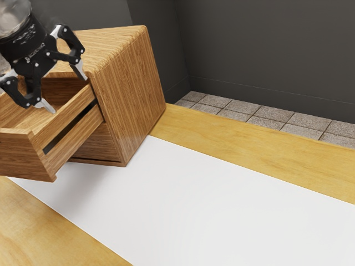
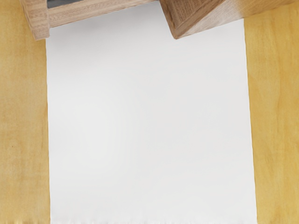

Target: Pull the drawer handle with one arm to open the drawer

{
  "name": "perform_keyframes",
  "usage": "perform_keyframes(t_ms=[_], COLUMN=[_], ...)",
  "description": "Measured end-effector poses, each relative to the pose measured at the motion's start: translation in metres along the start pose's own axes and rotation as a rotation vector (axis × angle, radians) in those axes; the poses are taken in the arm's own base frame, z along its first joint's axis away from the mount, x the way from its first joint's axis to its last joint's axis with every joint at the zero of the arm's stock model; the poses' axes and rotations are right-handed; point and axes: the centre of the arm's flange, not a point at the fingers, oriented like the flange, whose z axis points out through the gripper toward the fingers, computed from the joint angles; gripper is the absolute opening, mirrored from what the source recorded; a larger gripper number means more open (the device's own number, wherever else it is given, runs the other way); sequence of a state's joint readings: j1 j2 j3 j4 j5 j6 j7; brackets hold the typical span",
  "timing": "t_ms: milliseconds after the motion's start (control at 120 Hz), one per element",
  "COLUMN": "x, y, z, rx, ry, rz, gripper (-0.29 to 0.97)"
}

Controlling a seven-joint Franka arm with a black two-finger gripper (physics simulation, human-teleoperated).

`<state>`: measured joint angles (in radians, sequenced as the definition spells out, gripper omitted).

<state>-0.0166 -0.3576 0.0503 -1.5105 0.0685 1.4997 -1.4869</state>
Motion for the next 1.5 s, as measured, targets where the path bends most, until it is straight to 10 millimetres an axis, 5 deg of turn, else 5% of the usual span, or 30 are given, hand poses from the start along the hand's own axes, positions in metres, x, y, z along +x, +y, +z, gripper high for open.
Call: perform_keyframes(t_ms=[133,275,1500], x=[0.003,0.004,0.017], y=[0.012,0.022,0.003], z=[0.053,0.078,0.110], rx=[0.170,0.237,0.278], ry=[-0.013,-0.023,-0.033], rz=[-0.017,-0.023,-0.086], gripper=[0.63,0.66,0.68])
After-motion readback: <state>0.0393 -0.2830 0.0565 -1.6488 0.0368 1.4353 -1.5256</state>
